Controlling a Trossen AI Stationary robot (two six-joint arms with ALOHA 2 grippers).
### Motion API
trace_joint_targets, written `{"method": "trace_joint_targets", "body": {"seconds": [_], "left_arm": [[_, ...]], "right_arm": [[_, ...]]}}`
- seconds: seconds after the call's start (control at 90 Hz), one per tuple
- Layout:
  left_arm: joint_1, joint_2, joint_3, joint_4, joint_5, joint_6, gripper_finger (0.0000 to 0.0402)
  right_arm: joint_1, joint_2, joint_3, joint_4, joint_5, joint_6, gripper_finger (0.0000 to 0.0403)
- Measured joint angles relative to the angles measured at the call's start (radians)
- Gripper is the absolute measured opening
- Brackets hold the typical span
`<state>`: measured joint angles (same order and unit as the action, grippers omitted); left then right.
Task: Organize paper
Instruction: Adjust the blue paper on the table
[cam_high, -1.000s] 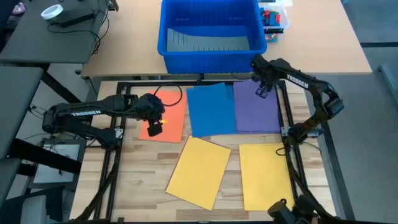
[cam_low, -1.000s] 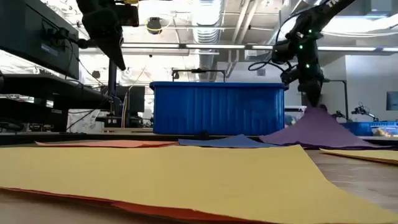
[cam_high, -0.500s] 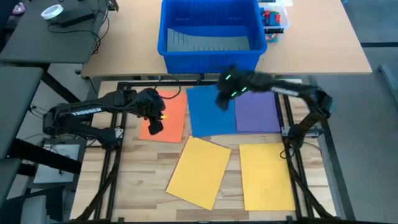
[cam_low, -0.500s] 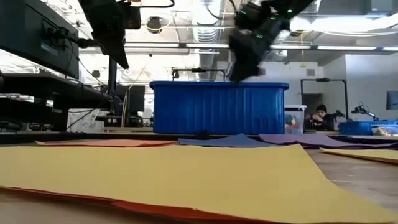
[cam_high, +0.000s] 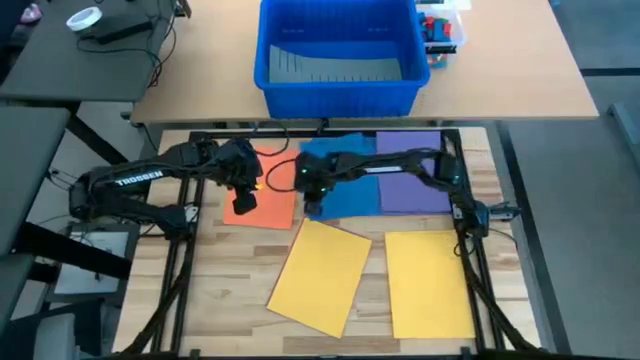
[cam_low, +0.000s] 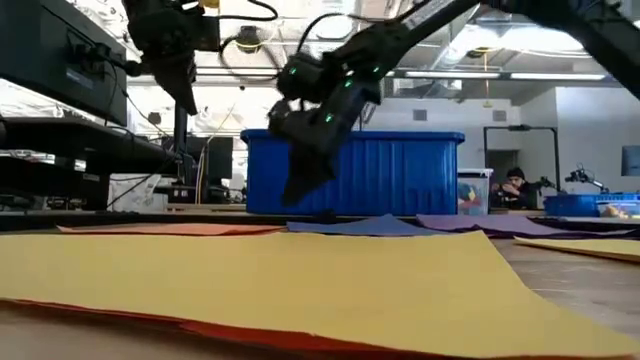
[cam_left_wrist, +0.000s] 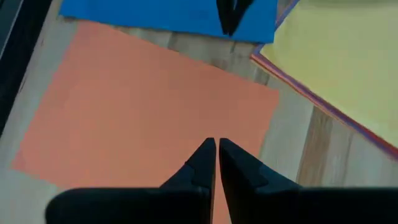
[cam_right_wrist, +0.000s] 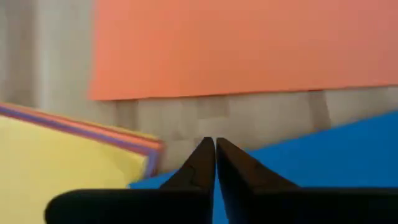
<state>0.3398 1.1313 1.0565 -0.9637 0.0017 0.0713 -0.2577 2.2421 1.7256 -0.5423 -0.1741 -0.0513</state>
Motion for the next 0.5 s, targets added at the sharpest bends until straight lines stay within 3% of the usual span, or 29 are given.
{"method": "trace_joint_targets", "body": {"seconds": [0.167, 0.5], "left_arm": [[0.000, 0.000, 0.000, -0.036, 0.000, 0.023, 0.0006], [0.000, 0.000, 0.000, -0.088, 0.000, 0.027, 0.0006]], "right_arm": [[0.000, 0.072, 0.035, 0.000, 0.004, 0.061, 0.0001], [-0.010, 0.076, 0.039, -0.044, 0.056, 0.113, 0.0000]]}}
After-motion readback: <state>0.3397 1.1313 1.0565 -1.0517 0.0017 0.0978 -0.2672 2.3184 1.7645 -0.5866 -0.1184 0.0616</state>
